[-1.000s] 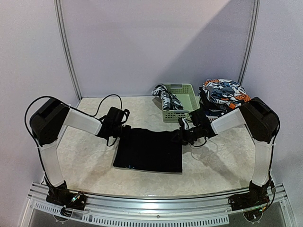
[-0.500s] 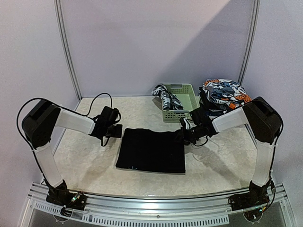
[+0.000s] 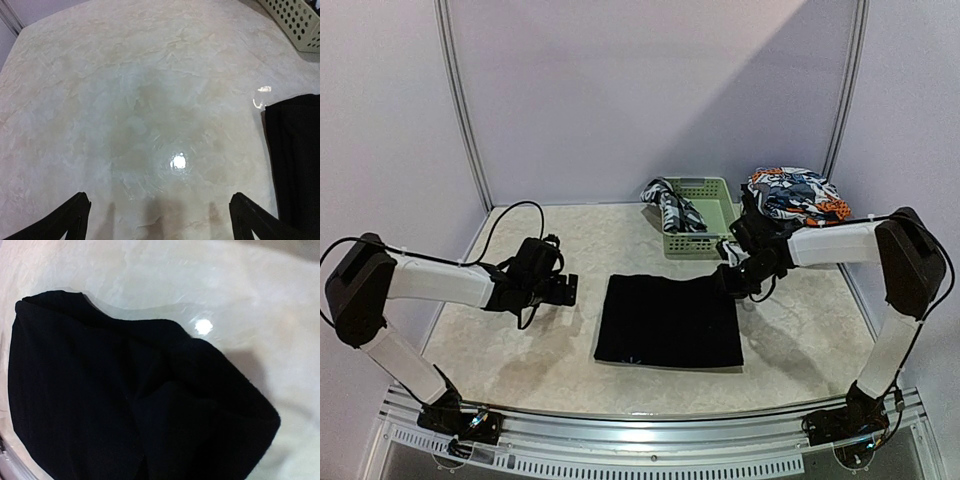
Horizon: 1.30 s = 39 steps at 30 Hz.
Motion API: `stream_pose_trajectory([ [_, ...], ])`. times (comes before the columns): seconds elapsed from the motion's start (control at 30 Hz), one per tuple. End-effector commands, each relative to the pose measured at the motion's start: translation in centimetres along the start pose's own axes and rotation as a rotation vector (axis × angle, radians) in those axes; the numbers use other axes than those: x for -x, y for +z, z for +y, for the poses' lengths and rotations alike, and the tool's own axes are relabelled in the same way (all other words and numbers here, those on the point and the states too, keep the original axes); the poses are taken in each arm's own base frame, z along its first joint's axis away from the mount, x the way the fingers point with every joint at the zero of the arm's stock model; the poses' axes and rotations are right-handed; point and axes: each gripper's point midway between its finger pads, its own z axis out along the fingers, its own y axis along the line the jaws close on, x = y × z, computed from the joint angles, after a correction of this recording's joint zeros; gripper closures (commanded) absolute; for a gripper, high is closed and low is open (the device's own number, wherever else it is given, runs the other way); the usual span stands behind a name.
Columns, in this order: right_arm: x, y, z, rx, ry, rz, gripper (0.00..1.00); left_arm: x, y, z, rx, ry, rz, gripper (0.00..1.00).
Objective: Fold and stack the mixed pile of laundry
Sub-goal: Place the square-folded T-shirt at the corner of the board.
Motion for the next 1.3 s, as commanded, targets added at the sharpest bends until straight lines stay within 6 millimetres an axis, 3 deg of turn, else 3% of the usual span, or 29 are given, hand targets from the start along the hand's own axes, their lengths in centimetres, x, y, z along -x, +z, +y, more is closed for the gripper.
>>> stream_pose_trajectory([
  [0.0,2.1,-4.4,-2.7,-0.218,-0.112,-0.079,1.00,-1.1,-1.5,0.1,0.017,0.022,0.003,0.00],
  [0.17,4.4,-8.0,-3.0,-0.307,-0.202,-0.170,1.00,-1.6,-2.7,-0.8,-0.016,0.043,-0.002,0.00],
  [0.47,8.7,-13.2,-1.7,-0.385,-0.313,-0.277,1.00,-2.0,-4.4,-2.6,-0.077,0.074,-0.024,0.01],
  [0.83,12.6,-17.2,-0.2,-0.446,-0.368,-0.337,1.00,-2.8,-5.6,-3.2,-0.124,0.096,-0.038,0.00],
  [1.27,14.9,-21.7,1.8,-0.447,-0.400,-0.394,1.00,-3.7,-5.3,-3.7,-0.142,0.115,-0.023,0.01],
])
